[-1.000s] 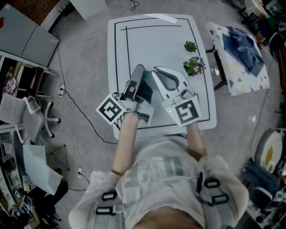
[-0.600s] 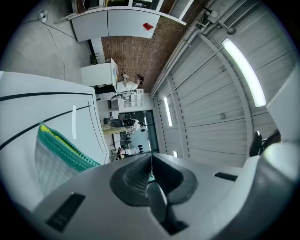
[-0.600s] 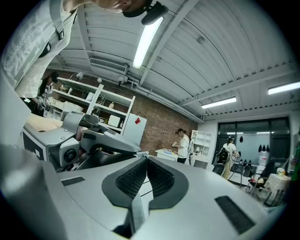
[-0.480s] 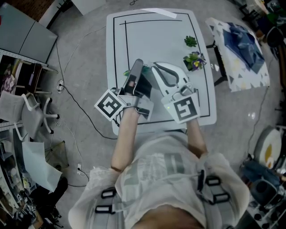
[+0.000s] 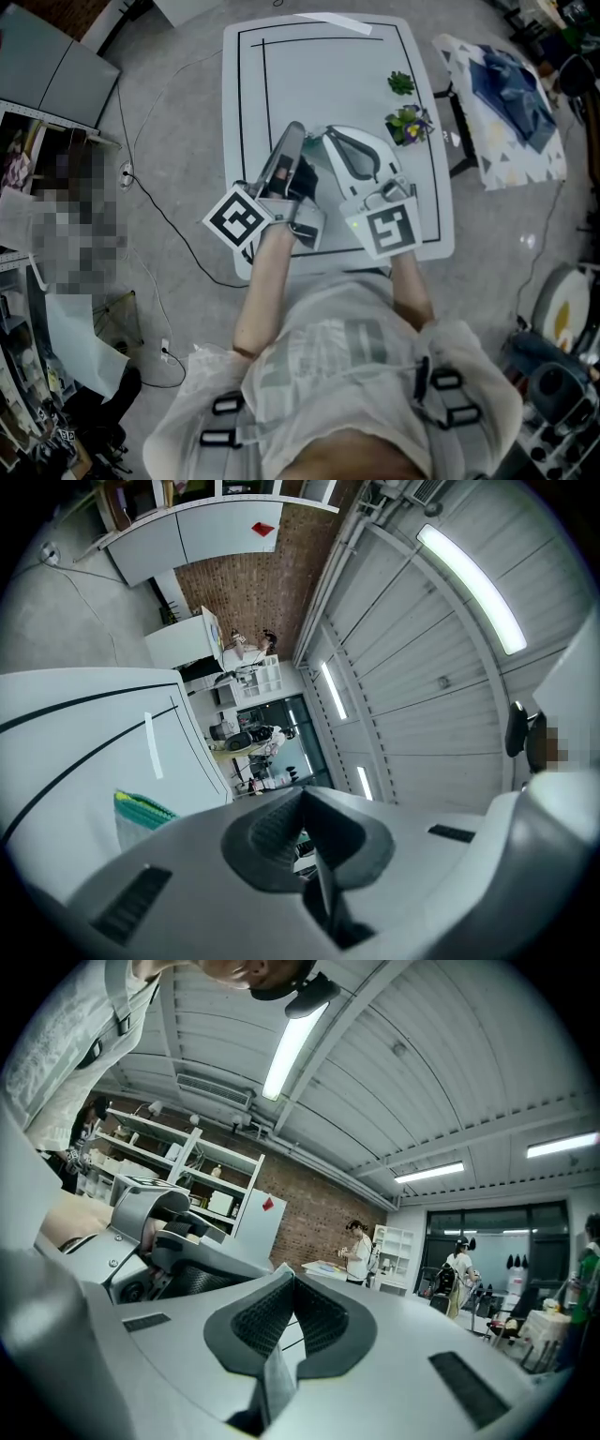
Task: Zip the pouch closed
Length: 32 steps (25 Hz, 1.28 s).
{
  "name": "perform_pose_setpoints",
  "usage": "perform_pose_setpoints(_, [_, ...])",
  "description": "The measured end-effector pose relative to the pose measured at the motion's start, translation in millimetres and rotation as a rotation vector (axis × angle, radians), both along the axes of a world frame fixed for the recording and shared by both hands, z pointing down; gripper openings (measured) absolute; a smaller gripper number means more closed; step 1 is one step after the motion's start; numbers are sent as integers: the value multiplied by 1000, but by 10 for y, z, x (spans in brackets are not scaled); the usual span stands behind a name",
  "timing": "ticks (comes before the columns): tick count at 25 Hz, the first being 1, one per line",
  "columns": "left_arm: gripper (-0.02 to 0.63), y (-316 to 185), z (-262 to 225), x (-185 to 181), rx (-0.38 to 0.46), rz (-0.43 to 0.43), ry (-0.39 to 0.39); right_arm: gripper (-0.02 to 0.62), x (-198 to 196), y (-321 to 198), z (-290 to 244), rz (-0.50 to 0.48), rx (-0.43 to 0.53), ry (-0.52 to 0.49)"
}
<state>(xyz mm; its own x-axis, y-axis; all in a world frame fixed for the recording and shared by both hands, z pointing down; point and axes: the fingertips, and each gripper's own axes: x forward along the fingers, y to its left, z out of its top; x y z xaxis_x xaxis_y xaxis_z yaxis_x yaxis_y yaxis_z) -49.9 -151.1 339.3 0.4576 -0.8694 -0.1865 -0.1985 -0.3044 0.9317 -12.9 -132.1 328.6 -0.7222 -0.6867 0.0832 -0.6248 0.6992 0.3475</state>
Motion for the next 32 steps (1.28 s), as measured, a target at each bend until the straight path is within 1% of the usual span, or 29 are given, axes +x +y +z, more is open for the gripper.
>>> perform_pose_setpoints(3, [6, 1, 8, 9, 0, 1, -10, 9, 20, 4, 14, 1, -8, 5])
perform_pose_setpoints(9, [6, 4, 24, 43, 0, 6, -35, 8, 43, 8, -12, 28, 6, -25])
perform_pose_setpoints(11, [6, -6, 40, 50, -6, 6, -62, 8, 46, -9, -37, 38, 8, -55])
perform_pose_setpoints(14, [5, -24, 87, 3, -20, -7, -102, 8, 71, -38, -132, 60, 7, -152])
perform_pose_setpoints(17, [5, -36, 73, -42, -19, -16, -103, 8, 105, -61, -190, 63, 1, -195])
perform_pose_setpoints(20, [5, -63, 73, -59, -14, -25, -124, 8, 111, -79, -214, 67, 3, -206])
perform_pose_setpoints(25, [5, -83, 219, -171, -57, -52, -171, 8, 145, -101, -223, 83, 1, -205])
perform_pose_setpoints(28, [5, -101, 240, -231, -48, -64, -201, 8, 133, -107, -225, 79, 2, -198])
perform_pose_setpoints(32, [6, -74, 286, -252, -78, -74, -233, 8, 119, -92, -214, 76, -2, -187])
